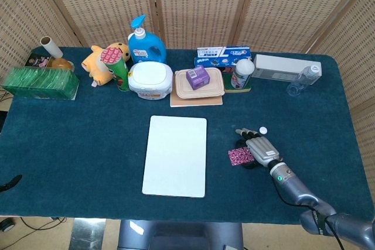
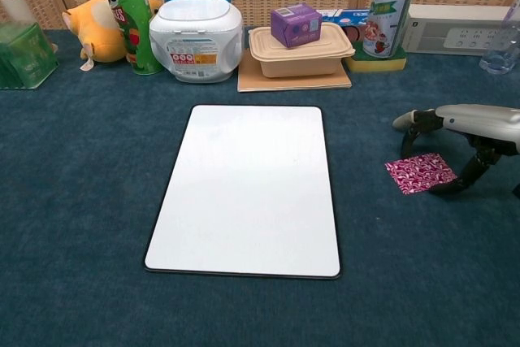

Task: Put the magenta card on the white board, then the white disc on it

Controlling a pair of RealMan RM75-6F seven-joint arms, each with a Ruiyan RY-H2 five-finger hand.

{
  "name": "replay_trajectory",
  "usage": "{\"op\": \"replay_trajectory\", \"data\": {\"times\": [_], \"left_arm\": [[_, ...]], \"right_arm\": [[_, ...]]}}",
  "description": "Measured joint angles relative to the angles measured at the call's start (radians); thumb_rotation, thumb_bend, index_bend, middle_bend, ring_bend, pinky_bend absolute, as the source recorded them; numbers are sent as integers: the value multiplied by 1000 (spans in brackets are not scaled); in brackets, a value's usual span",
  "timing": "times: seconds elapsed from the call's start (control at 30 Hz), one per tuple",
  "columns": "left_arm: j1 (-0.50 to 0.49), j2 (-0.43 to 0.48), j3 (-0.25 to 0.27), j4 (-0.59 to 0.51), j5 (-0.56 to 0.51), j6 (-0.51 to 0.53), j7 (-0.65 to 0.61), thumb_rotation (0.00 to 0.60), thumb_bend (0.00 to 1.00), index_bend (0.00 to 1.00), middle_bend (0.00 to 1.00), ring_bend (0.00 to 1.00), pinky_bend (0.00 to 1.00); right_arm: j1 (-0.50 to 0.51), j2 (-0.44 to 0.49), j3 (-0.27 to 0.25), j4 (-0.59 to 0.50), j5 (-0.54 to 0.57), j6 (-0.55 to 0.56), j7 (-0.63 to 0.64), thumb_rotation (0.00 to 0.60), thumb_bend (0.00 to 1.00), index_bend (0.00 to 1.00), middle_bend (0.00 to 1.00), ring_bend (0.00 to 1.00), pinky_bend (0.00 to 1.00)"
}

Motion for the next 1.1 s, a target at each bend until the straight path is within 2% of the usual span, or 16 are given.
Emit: {"op": "replay_trajectory", "data": {"times": [0.37, 0.7, 0.9, 1.1], "left_arm": [[1, 2, 0, 2, 2, 1, -7, 600, 101, 0, 0, 0, 0], [3, 4, 1, 4, 6, 5, -16, 600, 102, 0, 0, 0, 0], [6, 6, 4, 8, 15, 11, -26, 600, 102, 0, 0, 0, 0], [9, 11, 5, 16, 20, 16, -50, 600, 102, 0, 0, 0, 0]], "right_arm": [[-2, 3, -1, -5, -2, 9, -2, 600, 309, 537, 88, 8, 107], [10, 41, 16, -86, 5, 17, -51, 600, 309, 537, 89, 7, 108], [48, 55, 57, -188, 47, -4, -141, 600, 309, 536, 89, 6, 108], [112, 33, 114, -281, 166, -44, -286, 600, 308, 537, 88, 6, 110]]}}
